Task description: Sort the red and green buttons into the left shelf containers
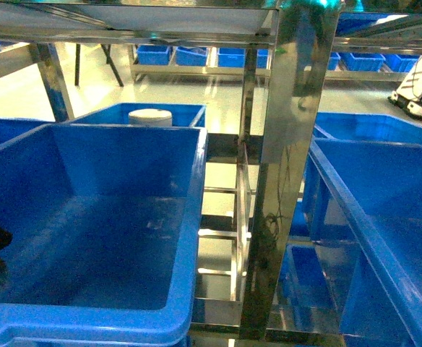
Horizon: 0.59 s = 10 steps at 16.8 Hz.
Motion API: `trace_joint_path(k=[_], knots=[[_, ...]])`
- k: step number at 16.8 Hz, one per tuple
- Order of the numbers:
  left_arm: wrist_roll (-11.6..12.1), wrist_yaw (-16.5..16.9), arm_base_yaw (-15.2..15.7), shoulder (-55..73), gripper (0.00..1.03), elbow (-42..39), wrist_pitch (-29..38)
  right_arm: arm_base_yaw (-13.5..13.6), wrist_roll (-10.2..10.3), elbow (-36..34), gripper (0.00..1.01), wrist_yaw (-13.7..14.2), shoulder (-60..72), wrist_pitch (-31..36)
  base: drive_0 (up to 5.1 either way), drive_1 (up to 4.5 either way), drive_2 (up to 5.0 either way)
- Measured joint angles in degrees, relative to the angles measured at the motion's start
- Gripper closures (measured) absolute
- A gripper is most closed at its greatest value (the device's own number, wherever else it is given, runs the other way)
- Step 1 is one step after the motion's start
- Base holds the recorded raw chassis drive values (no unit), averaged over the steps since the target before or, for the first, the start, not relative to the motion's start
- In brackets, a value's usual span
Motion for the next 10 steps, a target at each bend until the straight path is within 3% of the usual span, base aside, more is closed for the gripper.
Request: trace_joint_path(k=[4,10], knots=[[-3.02,3.45,0.37,-1.18,0.05,1.79,-2.86,0.00,0.00,0.00,0.03,0.00,0.00,0.00,0.0,0.00,0.0],[-5.09,7.63,0.83,-10.38,0.05,1.42,-7.82,0.00,0.00,0.00,0.03,0.00,0.00,0.00,0.0,0.00,0.0]])
